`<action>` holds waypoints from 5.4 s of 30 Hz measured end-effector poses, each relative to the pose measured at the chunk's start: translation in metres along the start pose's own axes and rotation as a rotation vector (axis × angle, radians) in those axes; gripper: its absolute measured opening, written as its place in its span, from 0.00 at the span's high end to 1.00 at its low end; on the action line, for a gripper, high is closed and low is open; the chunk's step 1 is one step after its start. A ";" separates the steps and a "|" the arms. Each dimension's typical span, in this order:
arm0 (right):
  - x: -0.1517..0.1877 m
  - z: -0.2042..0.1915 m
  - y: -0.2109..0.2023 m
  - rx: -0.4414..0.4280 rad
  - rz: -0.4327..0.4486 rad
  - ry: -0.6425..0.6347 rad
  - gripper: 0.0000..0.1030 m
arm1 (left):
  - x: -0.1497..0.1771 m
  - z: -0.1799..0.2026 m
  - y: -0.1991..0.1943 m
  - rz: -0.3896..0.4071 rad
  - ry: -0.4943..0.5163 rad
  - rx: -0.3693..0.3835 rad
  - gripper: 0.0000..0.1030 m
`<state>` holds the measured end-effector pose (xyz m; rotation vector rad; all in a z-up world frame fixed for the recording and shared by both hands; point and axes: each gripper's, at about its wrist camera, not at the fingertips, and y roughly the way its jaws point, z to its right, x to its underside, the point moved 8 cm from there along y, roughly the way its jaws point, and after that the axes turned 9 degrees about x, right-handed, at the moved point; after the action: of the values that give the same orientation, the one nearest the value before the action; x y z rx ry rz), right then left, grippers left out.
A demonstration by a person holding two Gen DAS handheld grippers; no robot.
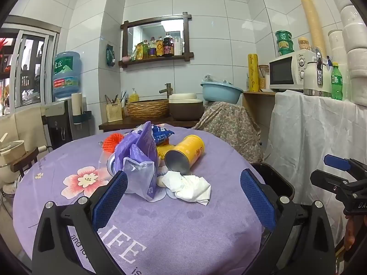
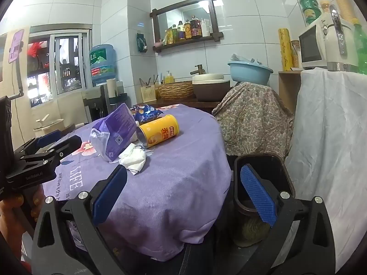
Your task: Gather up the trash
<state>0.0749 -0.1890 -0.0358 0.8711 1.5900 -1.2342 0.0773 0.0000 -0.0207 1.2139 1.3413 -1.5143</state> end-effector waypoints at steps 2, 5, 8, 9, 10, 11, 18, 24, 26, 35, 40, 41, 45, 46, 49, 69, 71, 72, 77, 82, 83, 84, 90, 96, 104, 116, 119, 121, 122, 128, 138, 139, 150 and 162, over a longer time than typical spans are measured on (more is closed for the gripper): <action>0.000 0.000 0.000 0.000 -0.001 -0.002 0.05 | 0.000 0.001 0.000 0.000 0.003 -0.001 0.05; 0.000 0.000 0.000 -0.001 0.000 -0.001 0.05 | 0.001 0.001 0.000 0.001 0.002 -0.001 0.05; 0.001 0.000 0.000 0.000 0.000 -0.001 0.05 | 0.002 0.003 0.000 -0.001 0.004 -0.003 0.05; 0.000 0.000 0.000 0.000 -0.001 -0.002 0.05 | 0.002 0.003 0.000 -0.001 0.005 -0.003 0.05; 0.000 0.000 0.000 0.000 -0.001 -0.002 0.05 | 0.000 0.000 0.000 0.001 0.003 -0.001 0.05; 0.000 0.000 0.000 -0.001 0.000 -0.002 0.05 | 0.000 0.000 0.000 0.001 0.003 -0.001 0.05; 0.000 0.000 0.000 0.000 -0.001 -0.001 0.05 | 0.000 0.000 0.000 0.001 0.001 0.000 0.05; 0.000 0.000 0.000 0.000 -0.002 -0.003 0.05 | 0.000 0.000 0.000 0.000 0.002 0.000 0.05; 0.000 0.000 0.000 -0.001 -0.001 -0.001 0.05 | 0.000 0.000 0.000 0.000 0.001 0.001 0.05; 0.001 0.000 0.001 -0.001 -0.003 -0.001 0.05 | 0.000 0.000 0.000 0.002 0.003 -0.001 0.05; 0.001 -0.001 0.000 -0.002 -0.002 -0.002 0.05 | 0.000 0.000 0.000 0.002 0.003 -0.003 0.05; 0.001 0.000 0.000 -0.002 -0.003 -0.003 0.05 | 0.000 0.000 0.000 0.002 0.005 -0.002 0.05; 0.001 0.000 0.000 -0.002 -0.003 -0.001 0.05 | 0.000 0.000 0.000 0.003 0.005 -0.002 0.05; 0.001 0.000 0.000 -0.002 -0.002 -0.001 0.05 | 0.000 0.000 0.000 0.003 0.005 -0.003 0.05; 0.001 0.000 0.000 -0.003 -0.003 -0.002 0.05 | 0.000 0.000 0.000 0.003 0.003 -0.002 0.05; 0.014 -0.005 0.020 -0.025 -0.069 -0.014 0.05 | 0.027 -0.035 0.014 -0.147 -0.062 0.016 0.05; 0.024 -0.012 0.034 -0.062 -0.122 -0.011 0.05 | 0.032 -0.043 0.018 -0.160 -0.067 0.010 0.05; 0.027 -0.015 0.040 -0.074 -0.148 -0.013 0.05 | 0.036 -0.047 0.020 -0.182 -0.064 0.004 0.05; 0.041 -0.038 0.075 -0.144 -0.280 -0.038 0.05 | 0.044 -0.071 0.030 -0.264 -0.095 -0.003 0.05; 0.041 -0.065 0.106 -0.242 -0.370 -0.056 0.05 | 0.049 -0.090 0.043 -0.298 -0.187 0.027 0.05; 0.039 -0.075 0.113 -0.266 -0.381 -0.069 0.05 | 0.050 -0.093 0.046 -0.315 -0.198 0.032 0.05; 0.037 -0.080 0.116 -0.280 -0.387 -0.078 0.05 | 0.051 -0.096 0.048 -0.317 -0.222 0.042 0.05; 0.029 -0.121 0.150 -0.296 -0.420 -0.248 0.05 | 0.049 -0.109 0.060 -0.361 -0.229 0.043 0.09; 0.030 -0.137 0.175 -0.284 -0.471 -0.322 0.05 | 0.051 -0.122 0.073 -0.384 -0.304 0.065 0.13; 0.029 -0.144 0.193 -0.277 -0.502 -0.332 0.21 | 0.047 -0.119 0.081 -0.380 -0.297 0.067 0.14; 0.026 -0.140 0.183 -0.281 -0.430 -0.358 0.74 | 0.041 -0.117 0.102 -0.386 -0.360 0.068 0.14; 0.023 -0.134 0.177 -0.283 -0.416 -0.331 0.75 | 0.041 -0.117 0.107 -0.393 -0.388 0.079 0.14; 0.022 -0.131 0.173 -0.288 -0.418 -0.312 0.75 | 0.042 -0.118 0.111 -0.399 -0.409 0.084 0.14; 0.022 -0.129 0.171 -0.290 -0.417 -0.305 0.75 | 0.045 -0.117 0.112 -0.407 -0.410 0.081 0.14; 0.025 -0.124 0.159 -0.288 -0.412 -0.295 0.75 | 0.052 -0.119 0.117 -0.418 -0.462 0.099 0.30; 0.026 -0.127 0.146 -0.296 -0.358 -0.333 0.75 | 0.055 -0.125 0.111 -0.392 -0.493 0.093 0.81; 0.026 -0.127 0.146 -0.298 -0.356 -0.335 0.75 | 0.055 -0.125 0.110 -0.390 -0.490 0.095 0.82; 0.029 -0.123 0.145 -0.305 -0.356 -0.298 0.75 | 0.035 -0.121 0.093 -0.292 -0.429 0.090 0.92; 0.016 -0.128 0.133 -0.342 -0.290 -0.269 0.75 | -0.016 -0.117 0.051 -0.125 -0.340 0.077 0.93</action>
<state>0.1611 -0.0322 -0.0829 0.2535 1.6764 -1.1705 0.1489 0.1072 -0.0179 0.8802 1.1567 -1.7827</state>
